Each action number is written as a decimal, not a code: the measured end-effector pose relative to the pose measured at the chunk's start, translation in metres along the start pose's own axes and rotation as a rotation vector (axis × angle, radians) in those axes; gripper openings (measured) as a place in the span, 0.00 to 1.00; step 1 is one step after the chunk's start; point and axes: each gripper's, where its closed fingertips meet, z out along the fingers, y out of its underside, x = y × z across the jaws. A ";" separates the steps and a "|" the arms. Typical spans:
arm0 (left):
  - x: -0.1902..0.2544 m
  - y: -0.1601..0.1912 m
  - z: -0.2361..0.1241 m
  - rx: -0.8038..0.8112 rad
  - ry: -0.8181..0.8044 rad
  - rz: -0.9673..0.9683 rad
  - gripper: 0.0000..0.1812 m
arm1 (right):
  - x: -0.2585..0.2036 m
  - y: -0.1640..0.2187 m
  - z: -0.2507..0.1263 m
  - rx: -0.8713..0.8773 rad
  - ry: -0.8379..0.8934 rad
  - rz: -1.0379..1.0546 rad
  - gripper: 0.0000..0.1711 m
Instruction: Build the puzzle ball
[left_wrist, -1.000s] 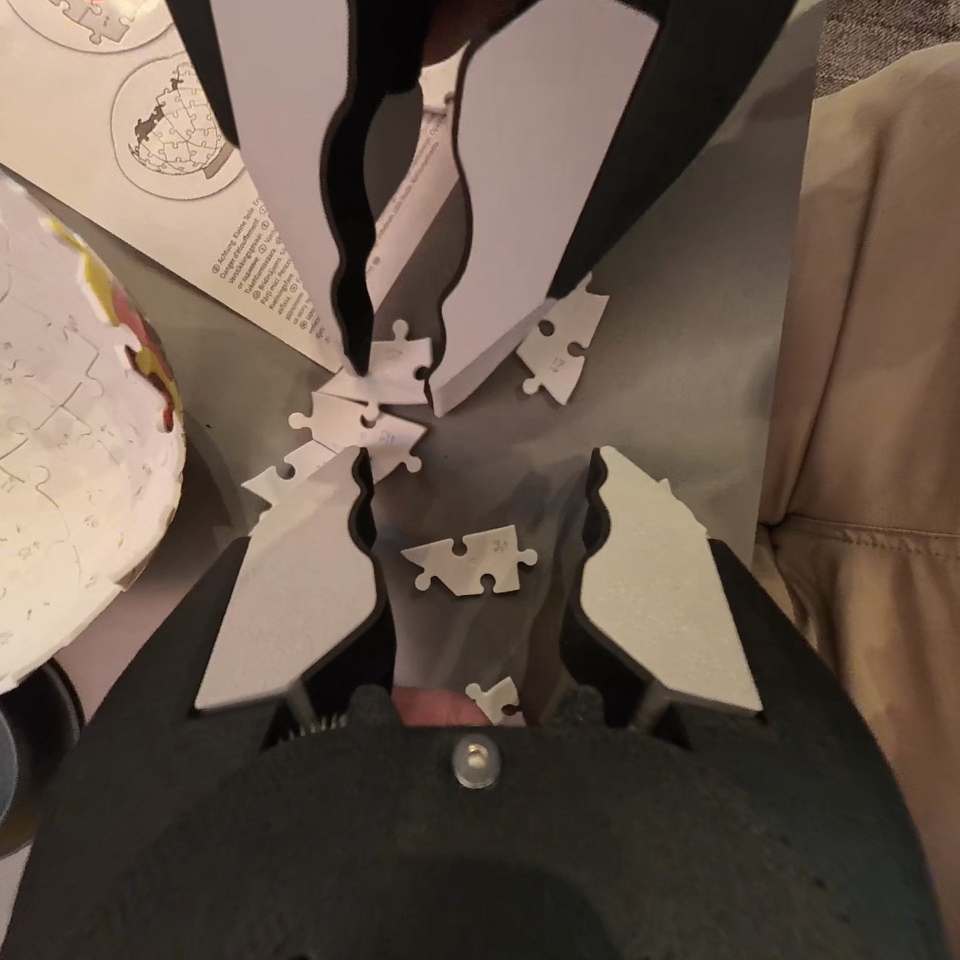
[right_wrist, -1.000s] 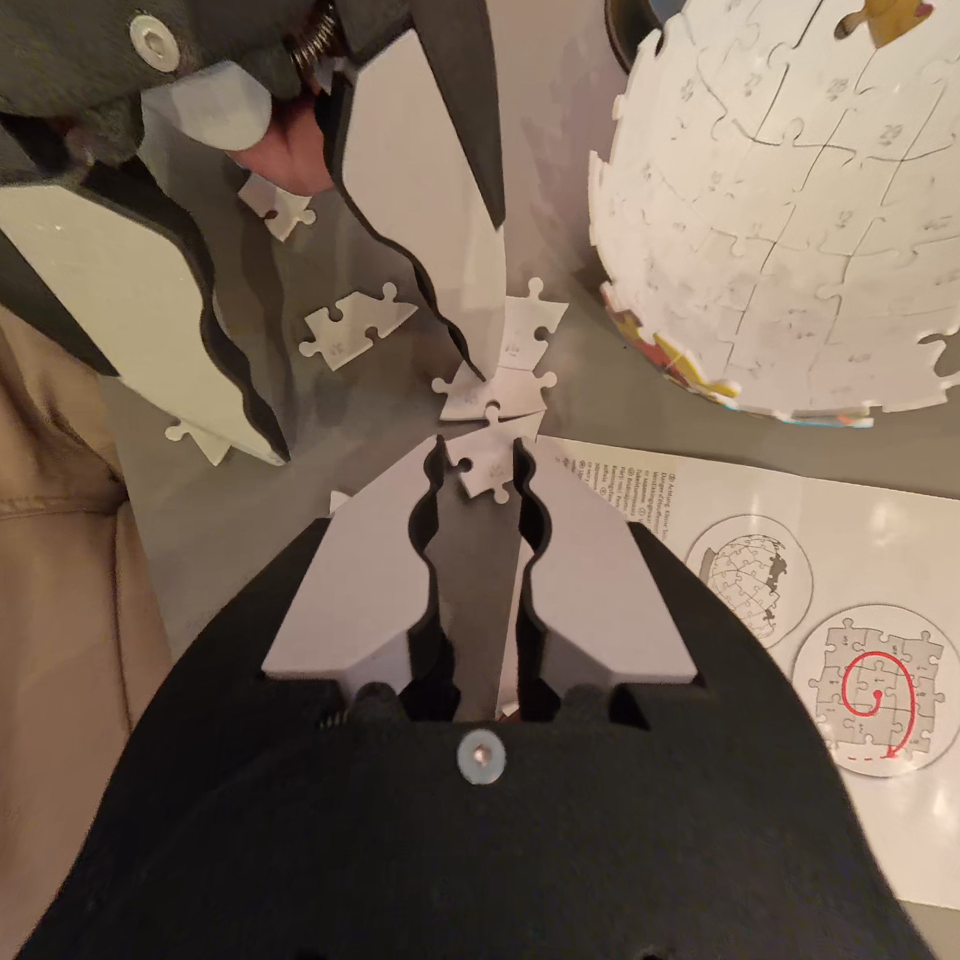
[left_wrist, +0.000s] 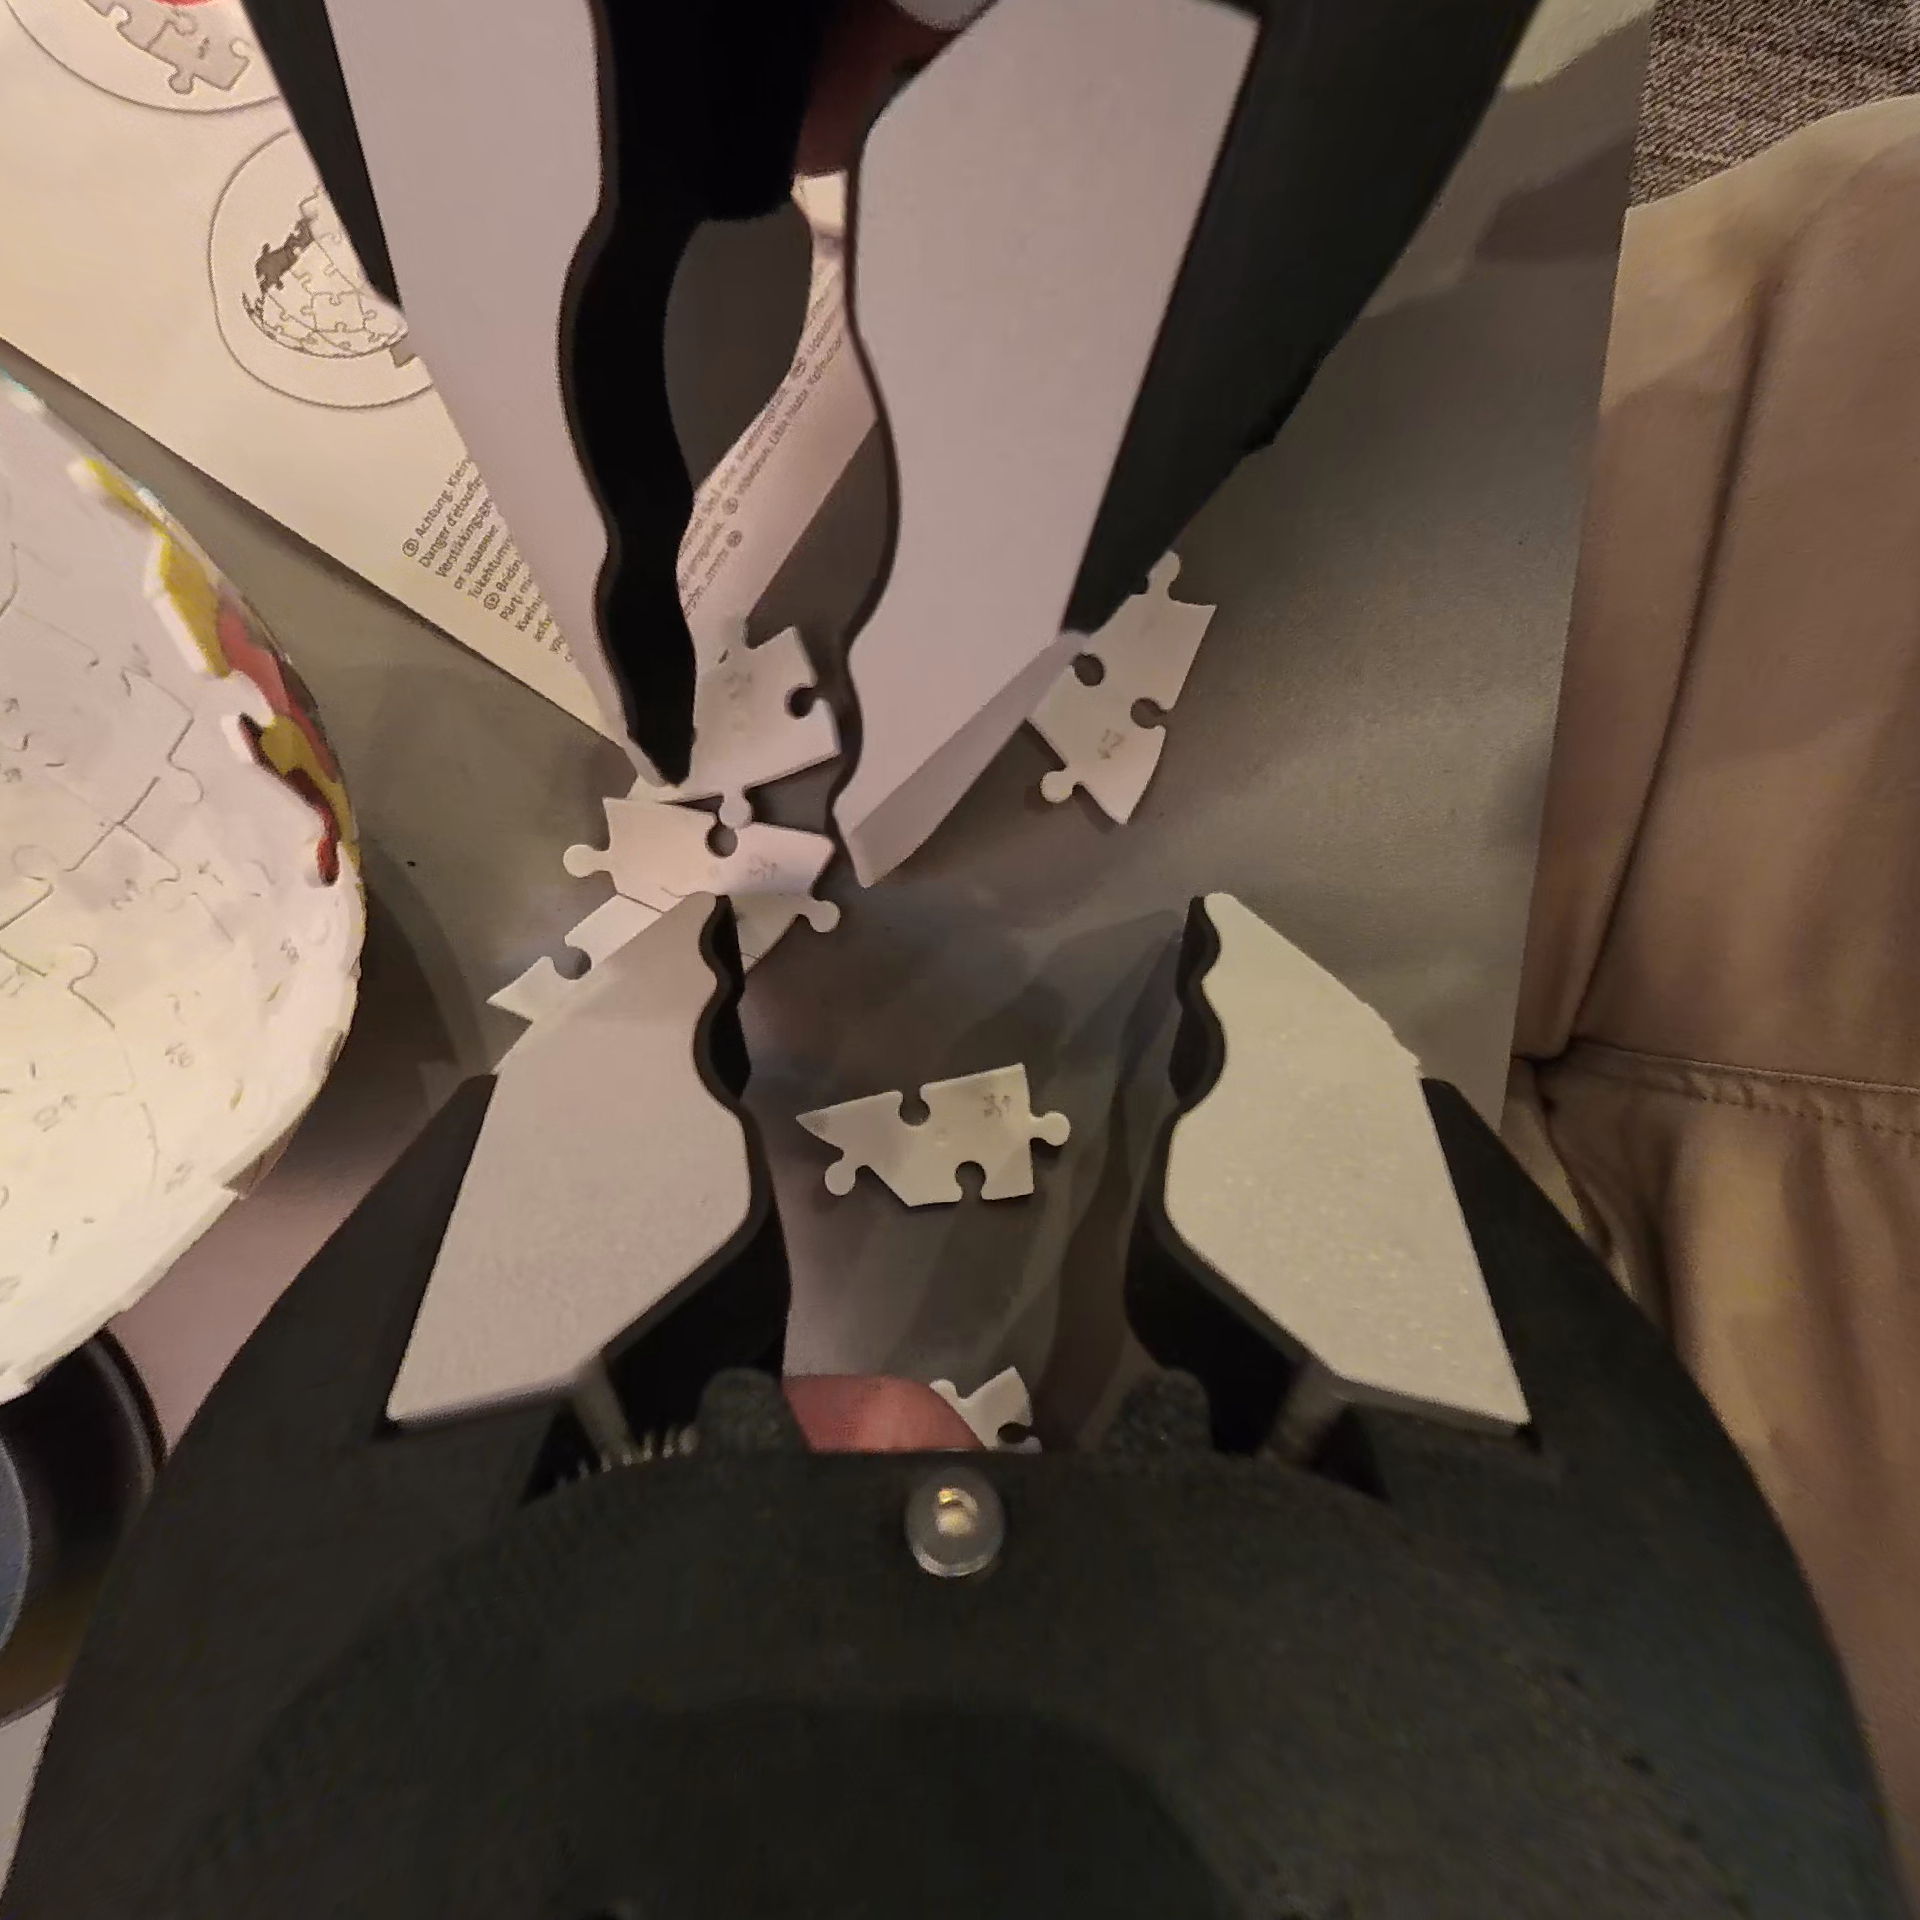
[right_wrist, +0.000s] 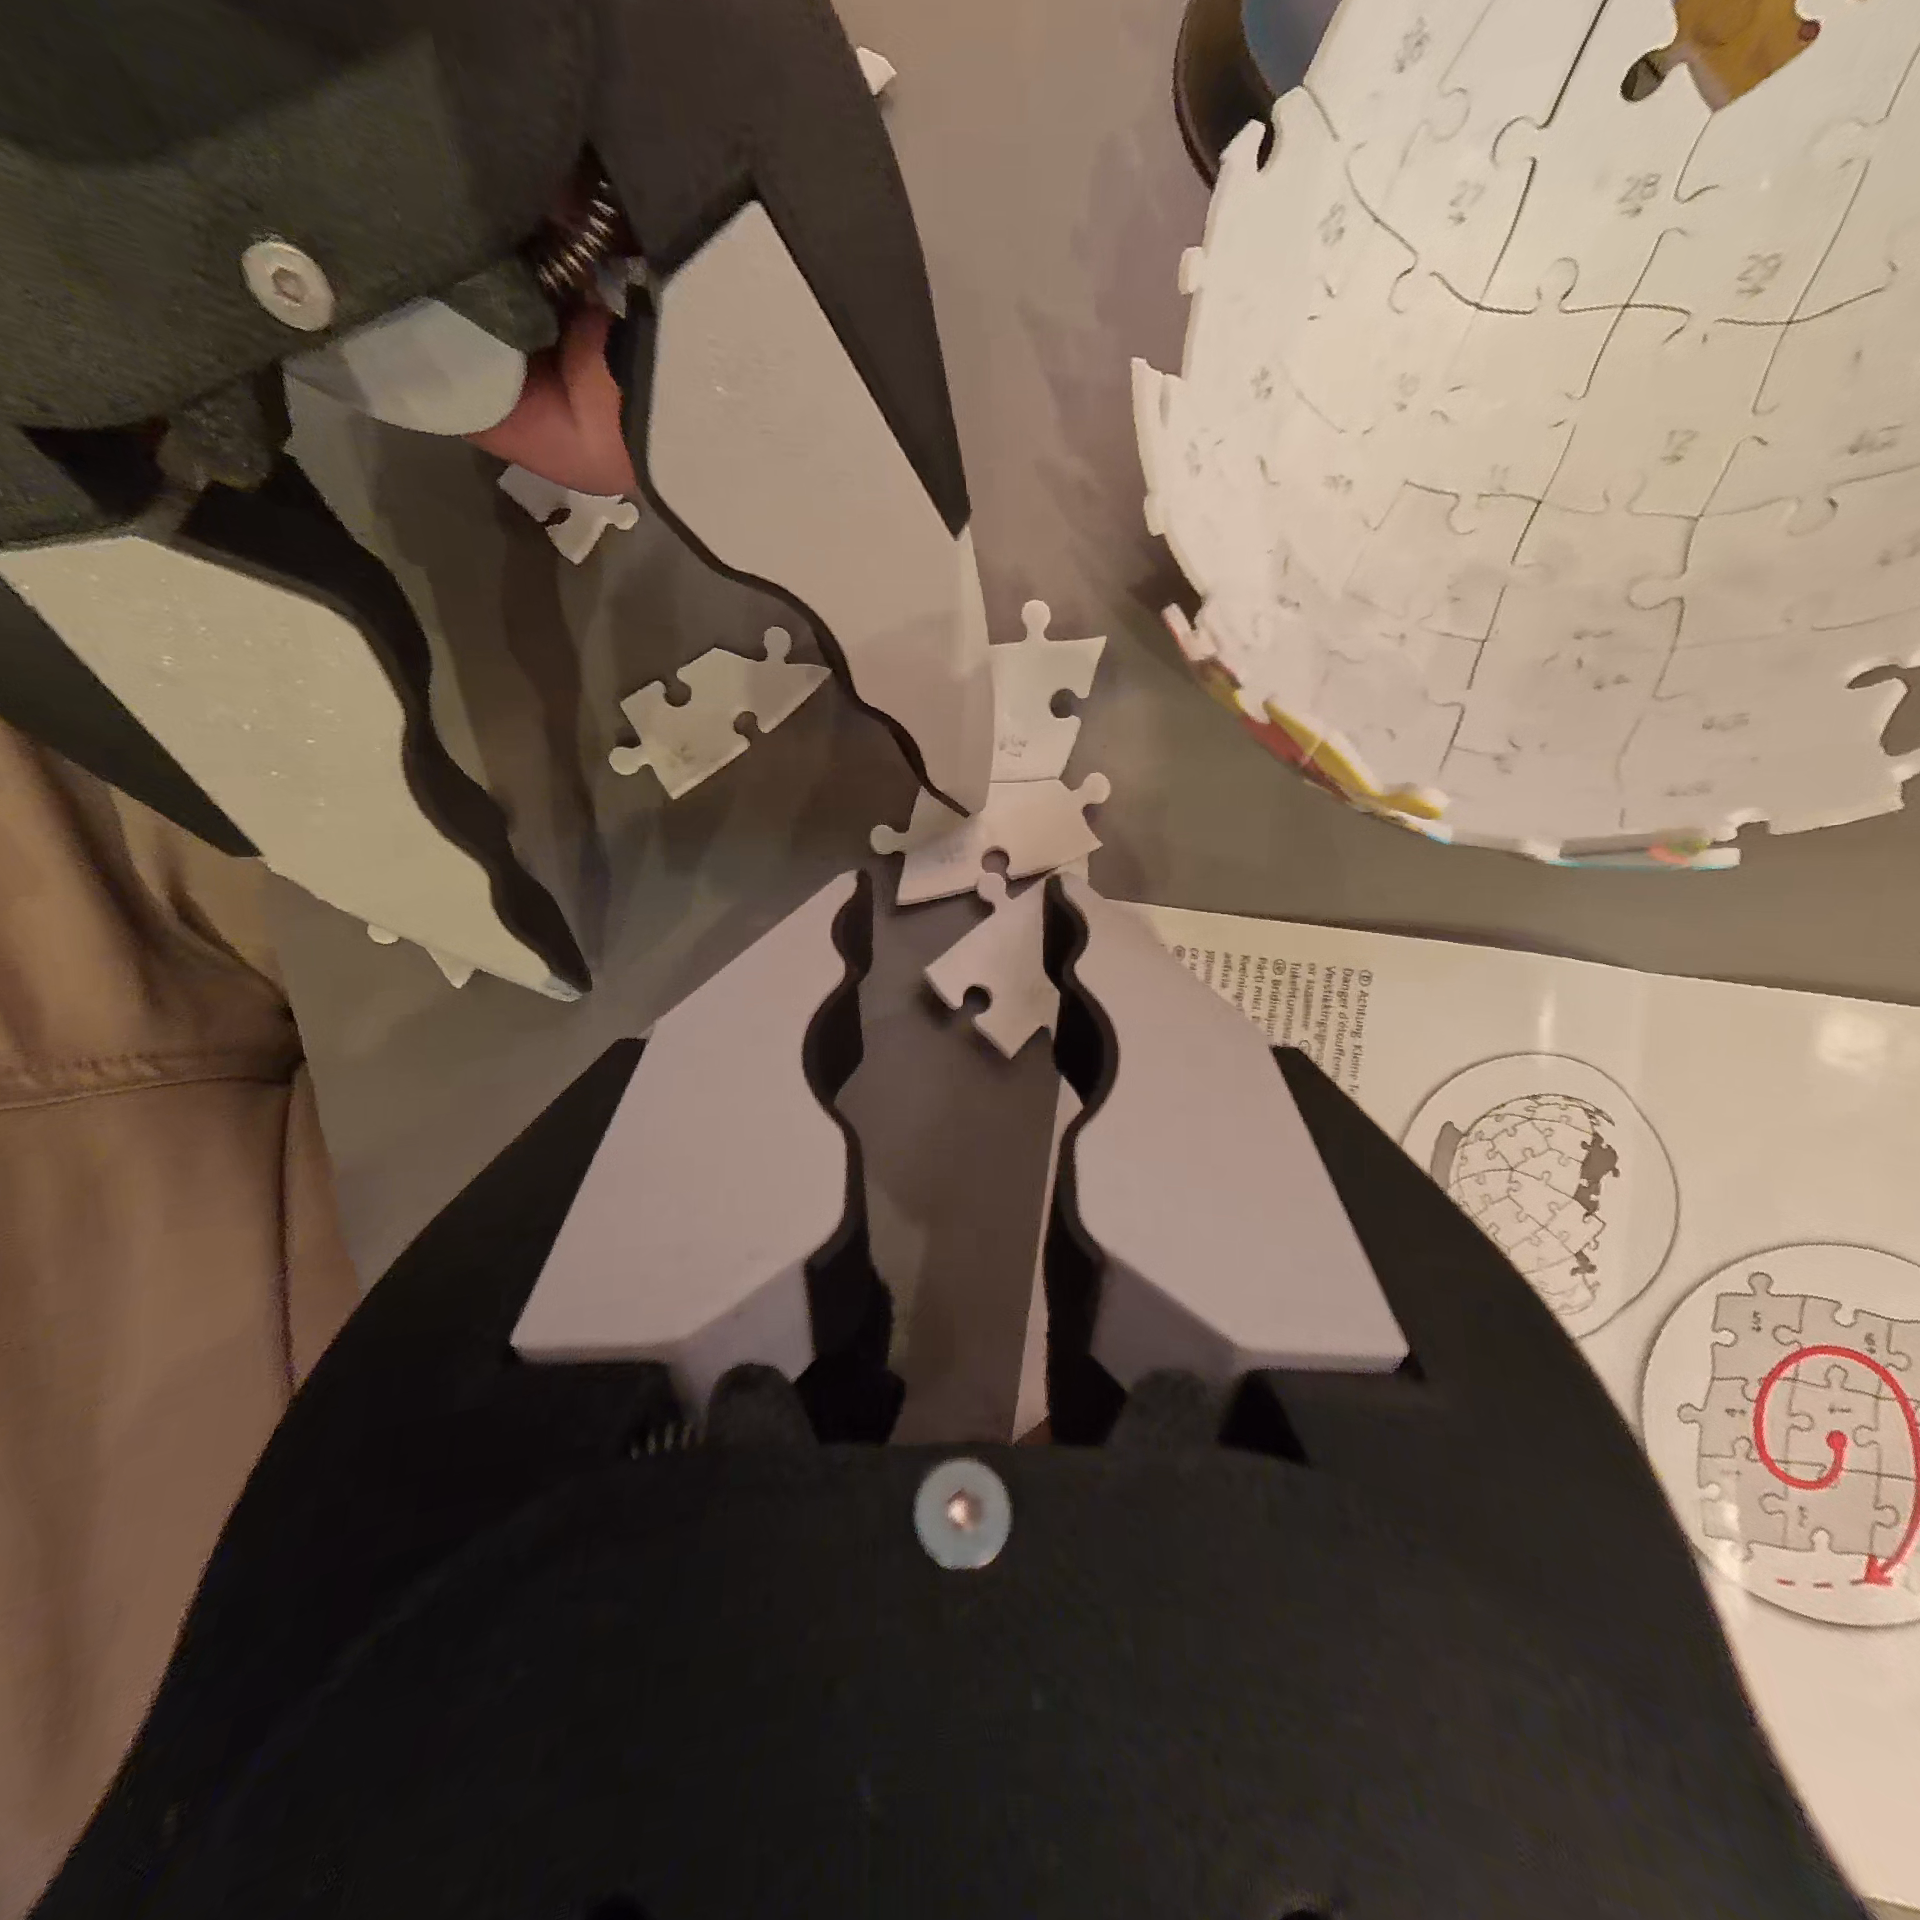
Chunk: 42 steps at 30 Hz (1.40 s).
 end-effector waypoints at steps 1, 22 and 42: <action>0.000 0.000 0.000 0.000 0.000 0.000 0.44 | 0.000 0.000 -0.002 0.001 0.007 -0.005 0.18; 0.000 0.000 0.000 -0.004 -0.003 0.000 0.44 | 0.004 0.009 -0.004 -0.011 -0.006 0.006 0.11; 0.001 -0.001 0.000 0.001 0.004 -0.002 0.44 | -0.005 -0.003 0.006 0.021 0.004 -0.001 0.15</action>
